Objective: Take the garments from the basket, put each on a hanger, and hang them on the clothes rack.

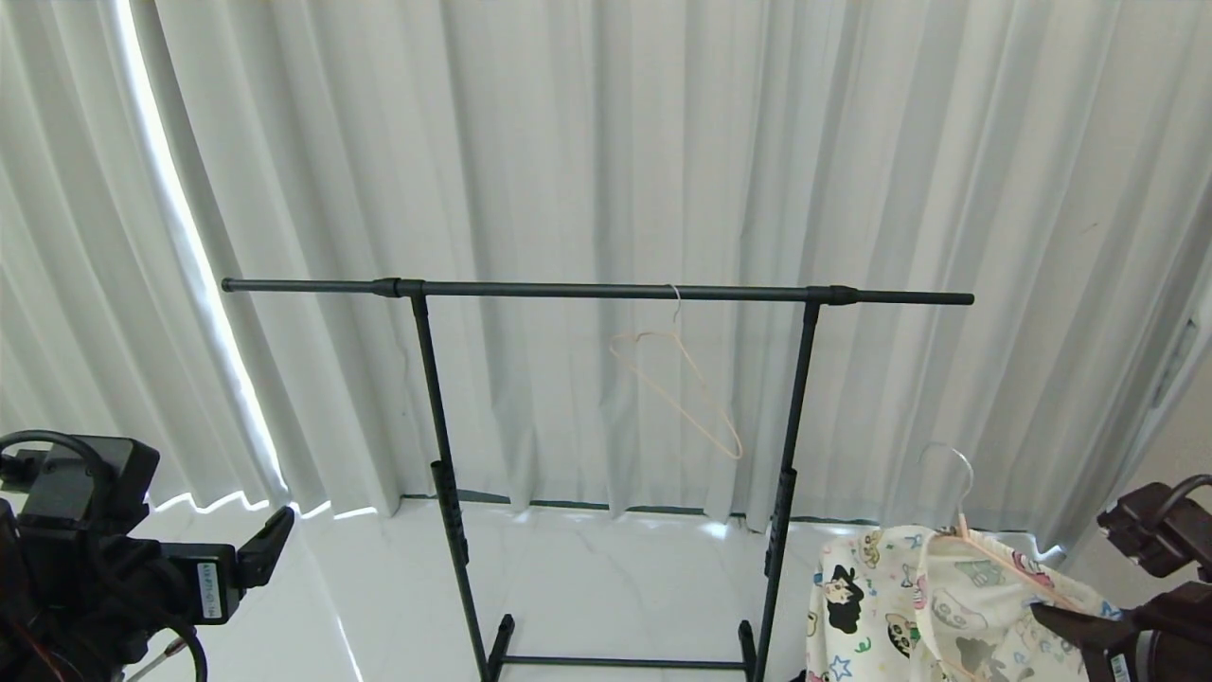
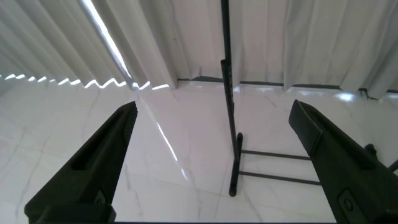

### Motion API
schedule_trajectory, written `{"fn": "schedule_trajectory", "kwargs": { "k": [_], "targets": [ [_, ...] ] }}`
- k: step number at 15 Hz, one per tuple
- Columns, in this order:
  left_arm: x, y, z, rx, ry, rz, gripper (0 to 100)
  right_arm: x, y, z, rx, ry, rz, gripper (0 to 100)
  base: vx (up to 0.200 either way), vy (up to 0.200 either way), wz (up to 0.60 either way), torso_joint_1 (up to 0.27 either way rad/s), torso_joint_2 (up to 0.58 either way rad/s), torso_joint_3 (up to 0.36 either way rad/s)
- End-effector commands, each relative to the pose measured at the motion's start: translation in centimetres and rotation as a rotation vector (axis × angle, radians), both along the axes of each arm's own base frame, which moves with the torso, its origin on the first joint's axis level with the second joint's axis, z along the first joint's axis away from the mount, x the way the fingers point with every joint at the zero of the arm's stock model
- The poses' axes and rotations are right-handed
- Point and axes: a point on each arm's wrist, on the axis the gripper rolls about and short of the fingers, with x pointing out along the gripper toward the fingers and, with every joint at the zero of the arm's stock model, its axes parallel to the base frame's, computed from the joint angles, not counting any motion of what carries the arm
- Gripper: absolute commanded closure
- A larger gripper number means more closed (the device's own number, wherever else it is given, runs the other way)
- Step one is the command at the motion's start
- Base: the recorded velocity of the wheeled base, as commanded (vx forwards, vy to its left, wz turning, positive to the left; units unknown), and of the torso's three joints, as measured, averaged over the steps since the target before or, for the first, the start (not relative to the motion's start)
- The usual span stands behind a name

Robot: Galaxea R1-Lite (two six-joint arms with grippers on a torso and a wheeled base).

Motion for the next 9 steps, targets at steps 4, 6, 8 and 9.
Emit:
{"fn": "schedule_trajectory", "kwargs": {
  "k": [4,6,8,9],
  "targets": [
    [0.0,-0.1,-0.1,0.000,0.006,-0.010,0,1.8,0.3,-0.1,0.056,0.047,-0.206,100,0.000,0.000,0.00,0.000,0.00,0.000],
    [0.0,-0.3,-0.1,0.001,0.006,-0.024,0,2.9,0.7,0.4,0.085,0.040,-0.228,100,0.000,0.000,0.00,0.000,0.00,0.000],
    [-0.1,-0.4,-0.2,0.003,0.010,-0.026,0,4.3,1.8,1.4,0.114,-0.002,-0.202,100,0.000,0.000,0.00,0.000,0.00,0.000],
    [-0.1,-0.4,-0.2,0.004,0.010,-0.027,0,4.8,2.2,1.9,0.135,-0.035,-0.187,100,0.000,0.000,0.00,0.000,0.00,0.000]
  ]
}}
